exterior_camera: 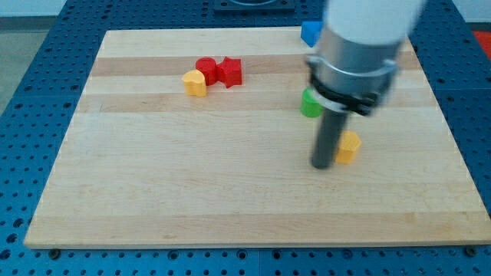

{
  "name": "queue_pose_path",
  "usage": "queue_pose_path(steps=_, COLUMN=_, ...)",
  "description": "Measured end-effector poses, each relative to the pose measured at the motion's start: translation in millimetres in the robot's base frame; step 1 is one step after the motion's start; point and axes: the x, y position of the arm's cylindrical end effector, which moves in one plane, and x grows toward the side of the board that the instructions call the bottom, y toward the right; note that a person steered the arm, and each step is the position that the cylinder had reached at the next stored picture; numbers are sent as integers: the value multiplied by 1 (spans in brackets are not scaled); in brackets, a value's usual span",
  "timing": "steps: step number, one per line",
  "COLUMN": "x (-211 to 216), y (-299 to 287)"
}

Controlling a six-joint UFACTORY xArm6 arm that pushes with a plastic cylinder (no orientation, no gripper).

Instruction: Move the yellow hexagon below the green circle

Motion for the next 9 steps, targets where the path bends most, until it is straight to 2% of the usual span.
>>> queue_pose_path(steps=1, x=-45, y=-89)
queue_pose_path(steps=2, x=-38, y=-135)
queue_pose_path(steps=3, x=25, y=-116)
queue_pose_path(steps=4, x=87, y=-44)
queue_pose_path(steps=5, x=93, y=40)
queue_pose_path(steps=6, x=65, y=86)
queue_pose_path(steps=7, x=35, y=92)
queue_pose_path(steps=9, x=-20, y=29)
